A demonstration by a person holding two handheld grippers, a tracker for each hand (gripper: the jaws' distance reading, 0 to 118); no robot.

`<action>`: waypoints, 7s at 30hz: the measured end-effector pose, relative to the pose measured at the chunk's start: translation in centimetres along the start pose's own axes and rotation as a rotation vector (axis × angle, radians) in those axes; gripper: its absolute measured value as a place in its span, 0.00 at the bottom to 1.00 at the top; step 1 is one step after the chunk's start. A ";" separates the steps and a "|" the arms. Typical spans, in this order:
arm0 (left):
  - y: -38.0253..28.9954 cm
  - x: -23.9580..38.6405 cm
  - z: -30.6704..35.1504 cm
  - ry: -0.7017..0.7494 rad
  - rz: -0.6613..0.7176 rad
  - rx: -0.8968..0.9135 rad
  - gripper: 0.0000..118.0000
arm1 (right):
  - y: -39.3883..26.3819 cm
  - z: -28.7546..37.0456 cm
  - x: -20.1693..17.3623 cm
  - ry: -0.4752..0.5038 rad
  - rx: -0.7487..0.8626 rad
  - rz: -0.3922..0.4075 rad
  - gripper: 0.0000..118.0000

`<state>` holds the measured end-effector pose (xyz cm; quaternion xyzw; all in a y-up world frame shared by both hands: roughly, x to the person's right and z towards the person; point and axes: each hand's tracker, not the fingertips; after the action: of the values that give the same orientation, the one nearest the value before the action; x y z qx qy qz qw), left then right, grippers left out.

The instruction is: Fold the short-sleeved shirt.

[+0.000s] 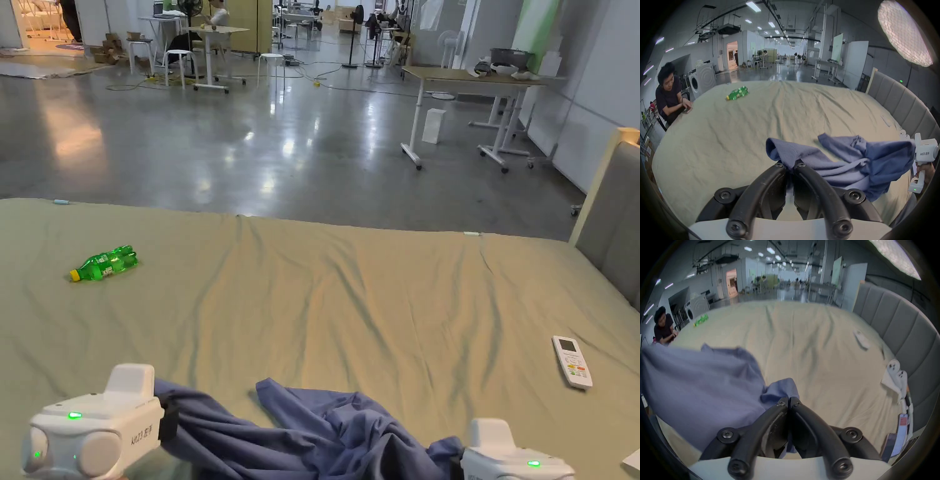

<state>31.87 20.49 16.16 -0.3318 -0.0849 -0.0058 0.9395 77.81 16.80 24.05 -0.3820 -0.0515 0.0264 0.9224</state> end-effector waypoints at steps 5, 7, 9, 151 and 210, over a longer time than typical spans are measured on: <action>4.5 0.5 4.5 0.003 -0.024 0.136 0.07 | 4.5 4.9 1.5 -0.015 0.178 -0.024 0.02; 6.4 0.2 6.2 0.009 -0.034 0.191 0.07 | 6.8 8.1 1.8 -0.021 0.248 -0.037 0.02; 8.5 0.0 8.0 0.012 -0.040 0.227 0.07 | 8.7 10.4 2.0 -0.035 0.316 -0.028 0.02; -8.7 -15.0 5.9 0.185 0.223 -0.262 0.53 | -2.0 11.5 -10.1 -0.077 0.502 0.034 0.00; -9.2 -10.7 4.6 0.268 0.132 -0.210 0.05 | 16.7 -14.5 -11.4 0.113 0.079 0.219 0.03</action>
<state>20.03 15.71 23.60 -0.4294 0.0639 0.0027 0.9009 68.02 17.45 1.23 -0.3494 0.0434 0.1073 0.9298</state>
